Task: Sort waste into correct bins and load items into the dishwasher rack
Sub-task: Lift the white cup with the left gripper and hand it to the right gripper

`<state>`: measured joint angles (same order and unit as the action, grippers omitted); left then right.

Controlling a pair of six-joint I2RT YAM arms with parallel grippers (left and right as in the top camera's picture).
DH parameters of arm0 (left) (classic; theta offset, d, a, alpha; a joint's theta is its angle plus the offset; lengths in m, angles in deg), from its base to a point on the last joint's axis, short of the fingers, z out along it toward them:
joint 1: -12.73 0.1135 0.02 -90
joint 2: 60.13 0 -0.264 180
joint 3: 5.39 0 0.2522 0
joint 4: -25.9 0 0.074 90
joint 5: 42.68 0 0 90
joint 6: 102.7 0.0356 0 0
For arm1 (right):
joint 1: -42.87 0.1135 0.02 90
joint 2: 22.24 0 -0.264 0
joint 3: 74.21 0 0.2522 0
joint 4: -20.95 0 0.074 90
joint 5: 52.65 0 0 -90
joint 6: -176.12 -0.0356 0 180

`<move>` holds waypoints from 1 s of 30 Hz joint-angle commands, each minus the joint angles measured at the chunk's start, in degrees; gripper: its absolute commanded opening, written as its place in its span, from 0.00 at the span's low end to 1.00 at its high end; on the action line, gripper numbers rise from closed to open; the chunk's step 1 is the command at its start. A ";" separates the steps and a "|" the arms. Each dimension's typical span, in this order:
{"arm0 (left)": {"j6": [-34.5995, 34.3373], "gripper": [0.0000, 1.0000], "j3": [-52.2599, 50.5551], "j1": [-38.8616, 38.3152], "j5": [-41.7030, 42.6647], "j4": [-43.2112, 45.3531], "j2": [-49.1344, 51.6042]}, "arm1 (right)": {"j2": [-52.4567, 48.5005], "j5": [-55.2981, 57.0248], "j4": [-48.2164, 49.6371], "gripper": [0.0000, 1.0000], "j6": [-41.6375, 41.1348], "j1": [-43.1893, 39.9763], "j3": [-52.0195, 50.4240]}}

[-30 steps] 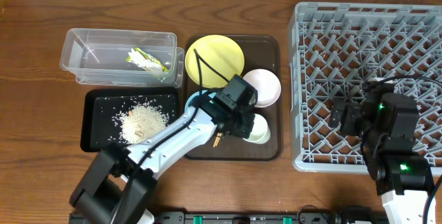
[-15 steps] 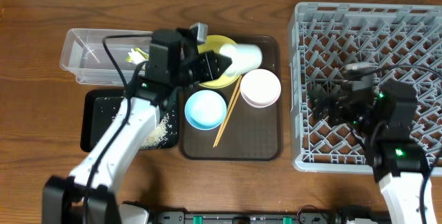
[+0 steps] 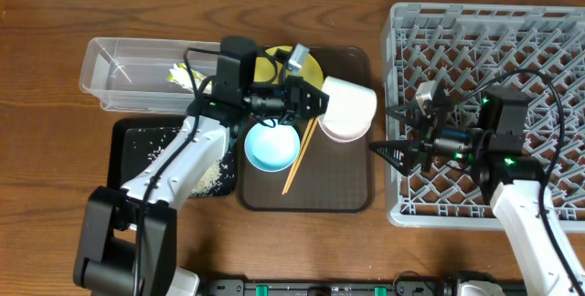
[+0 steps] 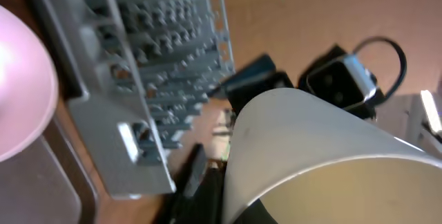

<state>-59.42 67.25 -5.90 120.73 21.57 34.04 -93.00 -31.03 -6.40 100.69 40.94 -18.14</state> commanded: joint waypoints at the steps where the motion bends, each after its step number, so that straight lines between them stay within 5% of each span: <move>1: -0.61 0.06 0.28 -1.07 3.58 0.35 -0.02 | -0.52 -5.60 2.47 0.99 0.09 0.90 0.98; 30: -1.68 0.06 0.28 -6.47 2.67 0.33 -0.02 | -0.50 -5.60 15.39 0.86 -6.25 4.63 0.98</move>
<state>-60.93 67.25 -12.13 122.17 21.59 34.04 -93.44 -36.21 8.68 95.09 45.27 -18.12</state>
